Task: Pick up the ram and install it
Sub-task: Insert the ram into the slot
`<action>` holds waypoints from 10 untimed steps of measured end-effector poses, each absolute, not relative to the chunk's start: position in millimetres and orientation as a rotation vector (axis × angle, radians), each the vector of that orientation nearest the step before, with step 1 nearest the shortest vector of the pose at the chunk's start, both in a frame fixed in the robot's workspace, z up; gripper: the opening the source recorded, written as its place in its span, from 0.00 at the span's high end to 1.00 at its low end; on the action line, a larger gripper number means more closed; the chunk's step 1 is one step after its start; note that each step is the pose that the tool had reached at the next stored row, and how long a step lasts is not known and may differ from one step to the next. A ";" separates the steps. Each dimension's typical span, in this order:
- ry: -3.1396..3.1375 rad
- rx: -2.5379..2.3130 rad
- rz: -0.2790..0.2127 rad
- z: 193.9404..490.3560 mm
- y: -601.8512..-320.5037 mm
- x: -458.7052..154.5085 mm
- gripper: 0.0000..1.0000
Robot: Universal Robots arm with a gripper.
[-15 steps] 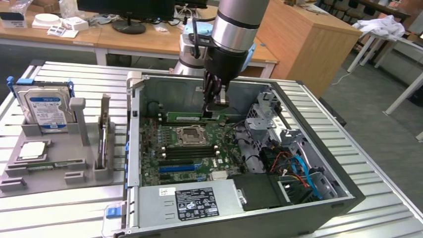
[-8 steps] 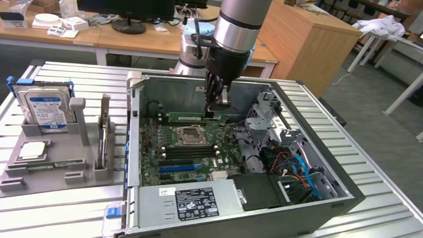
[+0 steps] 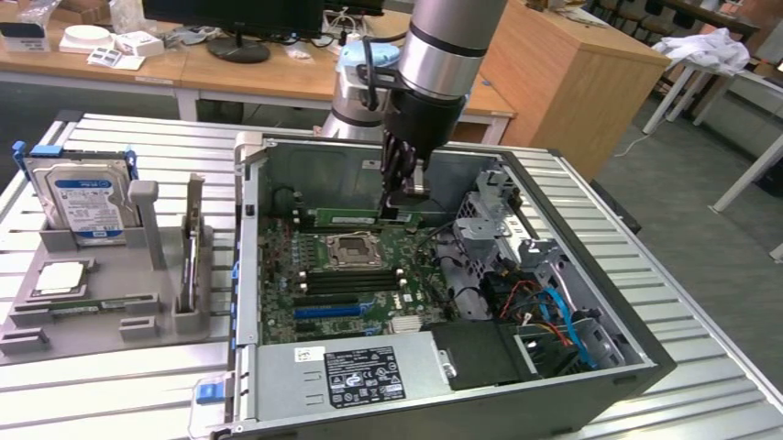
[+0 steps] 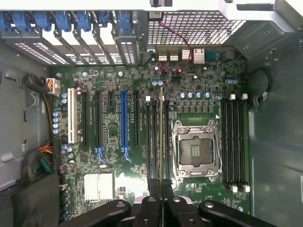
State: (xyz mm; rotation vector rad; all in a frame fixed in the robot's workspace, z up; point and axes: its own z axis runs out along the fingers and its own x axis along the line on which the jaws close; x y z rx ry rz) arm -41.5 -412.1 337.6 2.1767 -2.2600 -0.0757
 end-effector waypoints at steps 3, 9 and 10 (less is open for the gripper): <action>-2.260 2.177 -0.076 336.9 -412.1 -41.5 0.88; -2.262 2.179 -0.071 329.9 -412.1 -41.4 0.88; -2.263 2.179 -0.071 328.1 -412.1 -41.5 0.88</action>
